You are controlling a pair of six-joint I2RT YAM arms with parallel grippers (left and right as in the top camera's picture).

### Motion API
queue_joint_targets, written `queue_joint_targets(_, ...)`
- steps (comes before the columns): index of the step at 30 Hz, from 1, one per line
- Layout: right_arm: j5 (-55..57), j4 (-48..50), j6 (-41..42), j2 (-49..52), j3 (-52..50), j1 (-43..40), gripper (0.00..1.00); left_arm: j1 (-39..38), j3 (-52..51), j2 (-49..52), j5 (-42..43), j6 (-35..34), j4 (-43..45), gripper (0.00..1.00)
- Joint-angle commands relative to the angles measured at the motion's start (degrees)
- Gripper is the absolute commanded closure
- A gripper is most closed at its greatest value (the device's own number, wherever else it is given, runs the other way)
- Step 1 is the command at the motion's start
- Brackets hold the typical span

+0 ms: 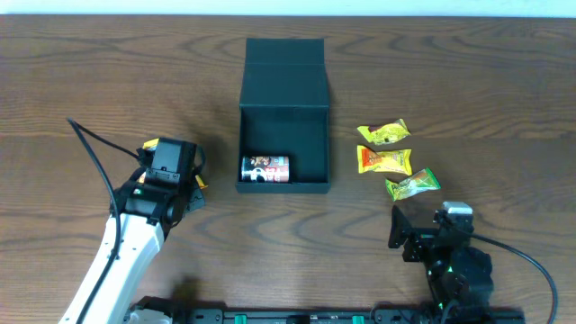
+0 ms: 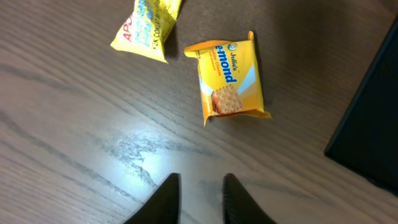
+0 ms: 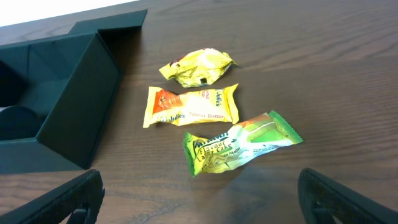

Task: Pack container
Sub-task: 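Withdraw the left gripper toward the yellow Le-mond packet, then grasp the yellow Le-mond cheese packet with the left gripper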

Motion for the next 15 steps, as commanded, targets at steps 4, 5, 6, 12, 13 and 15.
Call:
queue_joint_targets(4, 0.17, -0.02, 0.66, -0.37, -0.52, 0.02, 0.01, 0.24, -0.35, 4.61, 1.46, -3.08, 3.45, 0.39)
queue_joint_targets(5, 0.17, -0.02, 0.66, -0.37, -0.52, 0.02, 0.01, 0.24, -0.35, 5.31, 1.84, -3.19, 4.09, 0.33)
queue_joint_targets(6, 0.17, -0.02, 0.66, -0.37, -0.52, 0.02, 0.01, 0.24, -0.35, 6.08, 1.92, -4.02, 4.52, 0.28)
queue_joint_targets(12, 0.17, -0.02, 0.66, -0.37, -0.52, 0.02, 0.01, 0.24, -0.35, 12.46, 1.95, -7.52, 5.90, 0.11)
queue_joint_targets(13, 0.17, -0.02, 0.66, -0.37, -0.52, 0.02, 0.01, 0.24, -0.35, 13.57, 1.97, -8.17, 5.88, 0.11)
queue_joint_targets(15, 0.17, -0.02, 0.66, -0.35, -0.52, 0.02, 0.01, 0.24, -0.35, 15.89, 3.10, -8.41, 6.03, 0.11)
